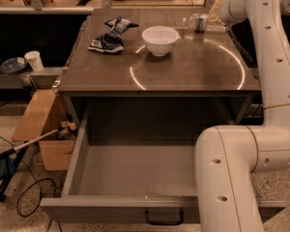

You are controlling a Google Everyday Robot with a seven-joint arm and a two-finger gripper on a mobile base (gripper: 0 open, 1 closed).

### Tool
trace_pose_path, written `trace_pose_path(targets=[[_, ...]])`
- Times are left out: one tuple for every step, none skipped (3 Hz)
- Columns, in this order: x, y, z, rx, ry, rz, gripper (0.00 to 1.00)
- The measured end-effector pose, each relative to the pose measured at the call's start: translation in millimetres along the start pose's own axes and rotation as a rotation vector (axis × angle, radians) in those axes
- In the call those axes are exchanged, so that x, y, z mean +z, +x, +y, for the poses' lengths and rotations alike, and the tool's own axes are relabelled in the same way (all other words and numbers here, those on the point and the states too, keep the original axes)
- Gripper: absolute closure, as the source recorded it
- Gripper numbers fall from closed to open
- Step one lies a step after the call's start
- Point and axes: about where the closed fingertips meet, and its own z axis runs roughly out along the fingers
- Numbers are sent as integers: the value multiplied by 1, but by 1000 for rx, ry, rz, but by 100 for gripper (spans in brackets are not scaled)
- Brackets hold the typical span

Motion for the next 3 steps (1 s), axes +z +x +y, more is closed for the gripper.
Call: trace_pose_path(targets=[[0,0,0,0,0,0,96],[0,0,0,0,0,0,0],[0,0,0,0,0,0,0]])
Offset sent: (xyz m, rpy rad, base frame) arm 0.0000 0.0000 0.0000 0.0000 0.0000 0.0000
